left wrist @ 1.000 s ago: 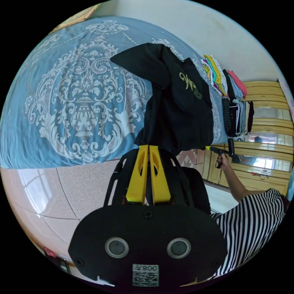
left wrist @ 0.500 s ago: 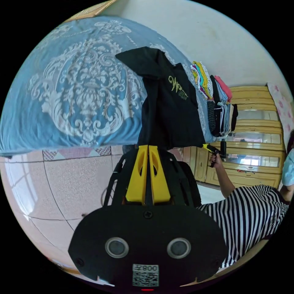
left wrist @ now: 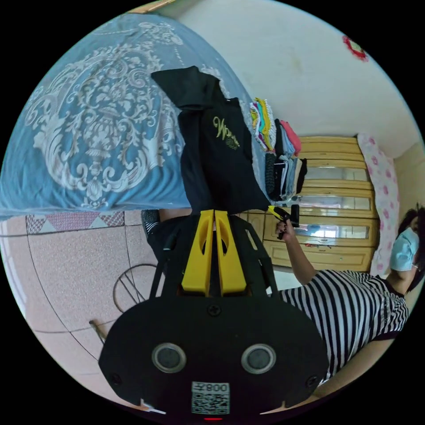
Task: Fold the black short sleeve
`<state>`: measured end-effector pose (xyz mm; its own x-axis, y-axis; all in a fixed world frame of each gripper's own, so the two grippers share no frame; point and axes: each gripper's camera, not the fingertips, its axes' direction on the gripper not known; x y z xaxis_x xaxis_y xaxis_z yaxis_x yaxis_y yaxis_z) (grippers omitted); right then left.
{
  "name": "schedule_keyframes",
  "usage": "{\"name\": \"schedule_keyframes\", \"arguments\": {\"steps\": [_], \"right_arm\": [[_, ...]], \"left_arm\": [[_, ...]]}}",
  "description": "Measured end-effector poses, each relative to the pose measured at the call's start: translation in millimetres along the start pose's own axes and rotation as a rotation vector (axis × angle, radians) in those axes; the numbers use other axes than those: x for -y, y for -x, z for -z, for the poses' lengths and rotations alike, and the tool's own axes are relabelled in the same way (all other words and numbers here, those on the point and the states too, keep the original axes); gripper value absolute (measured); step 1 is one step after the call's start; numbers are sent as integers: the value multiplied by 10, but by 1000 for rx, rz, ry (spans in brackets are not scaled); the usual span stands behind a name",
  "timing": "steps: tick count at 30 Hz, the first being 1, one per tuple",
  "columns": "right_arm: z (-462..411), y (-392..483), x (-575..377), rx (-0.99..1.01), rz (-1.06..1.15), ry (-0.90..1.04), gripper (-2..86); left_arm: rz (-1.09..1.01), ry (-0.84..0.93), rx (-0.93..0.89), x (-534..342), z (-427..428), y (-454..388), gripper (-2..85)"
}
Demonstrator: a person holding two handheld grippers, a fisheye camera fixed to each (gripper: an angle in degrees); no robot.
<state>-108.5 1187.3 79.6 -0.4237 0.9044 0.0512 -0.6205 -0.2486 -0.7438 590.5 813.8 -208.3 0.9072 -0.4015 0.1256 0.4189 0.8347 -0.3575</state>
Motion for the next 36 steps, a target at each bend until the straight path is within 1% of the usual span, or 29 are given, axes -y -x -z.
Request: {"name": "schedule_keyframes", "arguments": {"steps": [5, 10, 14, 17, 21, 24, 27, 29, 30, 32, 33, 35, 36], "right_arm": [[139, 297, -214, -13, -6, -45, 3], [340, 651, -350, -68, 51, -79, 3], [435, 718, -373, -65, 88, -79, 3], [495, 659, -305, -10, 99, -94, 3], [481, 555, -21, 52, 102, -101, 3], [487, 588, 344, 81, 129, -124, 3], [632, 796, 851, 134, 190, -189, 3], [799, 1035, 1158, 146, 244, -241, 3], [936, 1222, 1329, 164, 282, -276, 3], [1162, 1526, 1506, 183, 342, -324, 3], [1313, 1730, 1559, 185, 384, -356, 4], [1511, 1997, 1561, 181, 433, -395, 4], [1611, 2143, 1519, 168, 457, -416, 4]], "left_arm": [[-89, -91, -163, -103, 422, -167, 3], [-178, -187, -254, -211, 858, -389, 2], [-222, -237, -283, -238, 1095, -581, 1], [-214, -267, -304, -138, 1162, -677, 1], [-205, -296, -283, 178, 1215, -819, 1], [-193, -324, -260, 692, 1316, -954, 1], [-166, -402, -266, 1361, 1569, -1172, 0], [-196, -477, -242, 1882, 1927, -1569, 0], [-214, -499, -226, 1985, 2036, -1707, 0], [-319, -572, -153, 2269, 2497, -2347, 0], [-345, -598, -129, 2295, 2615, -2515, -1], [-454, -652, -57, 2300, 3032, -3122, -1], [-472, -665, -39, 2270, 3124, -3246, -1]]}}
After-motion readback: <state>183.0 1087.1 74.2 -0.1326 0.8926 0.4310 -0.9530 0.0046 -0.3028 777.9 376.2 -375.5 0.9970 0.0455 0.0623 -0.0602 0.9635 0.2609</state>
